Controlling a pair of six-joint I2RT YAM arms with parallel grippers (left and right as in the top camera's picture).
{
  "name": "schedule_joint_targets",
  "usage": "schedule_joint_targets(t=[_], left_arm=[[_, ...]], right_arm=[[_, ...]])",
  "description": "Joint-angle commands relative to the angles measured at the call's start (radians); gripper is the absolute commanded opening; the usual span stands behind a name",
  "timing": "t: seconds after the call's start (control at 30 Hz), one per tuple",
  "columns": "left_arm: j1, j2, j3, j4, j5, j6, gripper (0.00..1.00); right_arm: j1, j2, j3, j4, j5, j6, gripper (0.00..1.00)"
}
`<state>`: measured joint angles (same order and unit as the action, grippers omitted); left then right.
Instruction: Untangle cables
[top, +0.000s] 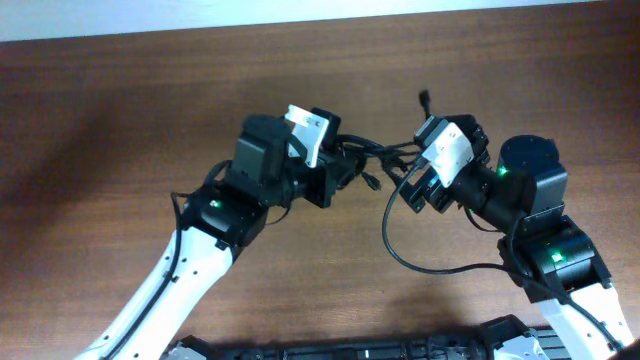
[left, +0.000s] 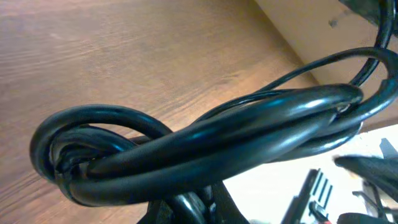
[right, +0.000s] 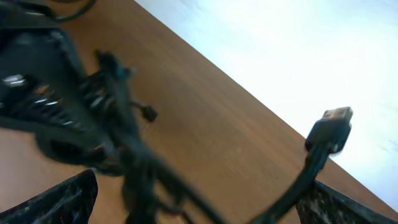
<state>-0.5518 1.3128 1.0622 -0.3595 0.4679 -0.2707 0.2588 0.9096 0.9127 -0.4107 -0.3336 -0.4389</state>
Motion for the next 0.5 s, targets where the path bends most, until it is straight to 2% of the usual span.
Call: schedule_joint_targets(t=[0.0,0.23,0.47], left_arm=[[-0.043,-0.005,0.006,0.012,0.026,-0.006,0.00],[-0.140,-0.005,0.006,0.014,0.026,-0.005,0.00],[-0.245,-0.005,0.006,0.014,0.027,0.153,0.00]], right_arm=[[0.003,0.000,0.009,0.013,0.151,0.081,0.99],[0.003,0.000,0.009,0.080,0.320,0.215,0.99],[0.003,0.003,0.009,0.112,0.401,0.239,0.99]])
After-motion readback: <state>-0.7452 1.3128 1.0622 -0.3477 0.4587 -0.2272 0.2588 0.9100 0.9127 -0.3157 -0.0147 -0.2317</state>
